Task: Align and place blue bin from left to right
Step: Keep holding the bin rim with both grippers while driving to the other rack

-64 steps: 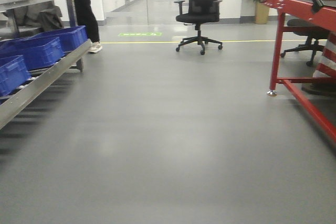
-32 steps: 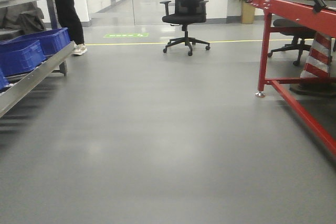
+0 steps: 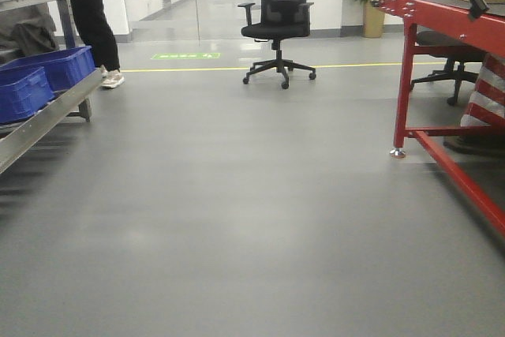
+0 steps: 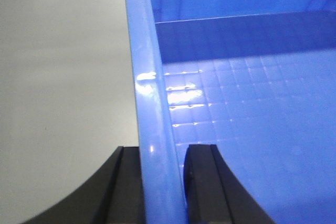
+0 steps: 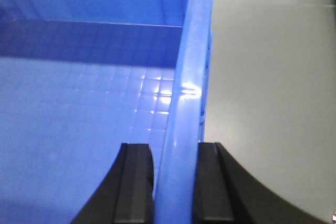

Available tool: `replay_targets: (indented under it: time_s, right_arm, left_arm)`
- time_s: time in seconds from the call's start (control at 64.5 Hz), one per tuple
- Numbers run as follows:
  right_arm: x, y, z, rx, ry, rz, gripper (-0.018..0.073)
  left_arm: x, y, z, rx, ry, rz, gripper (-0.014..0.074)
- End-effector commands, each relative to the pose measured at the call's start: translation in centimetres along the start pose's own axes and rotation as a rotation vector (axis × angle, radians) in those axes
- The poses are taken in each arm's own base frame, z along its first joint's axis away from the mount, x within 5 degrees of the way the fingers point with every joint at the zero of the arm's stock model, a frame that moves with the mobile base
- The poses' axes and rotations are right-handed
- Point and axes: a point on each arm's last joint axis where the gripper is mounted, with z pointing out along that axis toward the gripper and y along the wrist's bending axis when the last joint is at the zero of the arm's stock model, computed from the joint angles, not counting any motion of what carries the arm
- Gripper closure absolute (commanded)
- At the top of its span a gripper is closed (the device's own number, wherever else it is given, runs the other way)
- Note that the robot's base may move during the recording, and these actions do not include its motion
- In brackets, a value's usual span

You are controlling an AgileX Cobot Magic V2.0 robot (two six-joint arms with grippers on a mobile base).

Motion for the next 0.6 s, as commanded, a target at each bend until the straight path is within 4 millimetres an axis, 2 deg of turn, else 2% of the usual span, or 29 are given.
replay_targets:
  time_s: [0.0, 0.589]
  right_arm:
    - [-1.04, 0.31, -1.91, -0.033, -0.123, -0.029, 0.0629]
    - [-1.11, 0.32, -1.92, -0.034, -0.131, -0.029, 0.0629]
  left_arm:
    - [-1.26, -0.46, -1.98, 0.043, -0.141, 0.014, 0.0613]
    - [-1.26, -0.46, -1.98, 0.043, -0.141, 0.014, 0.0613]
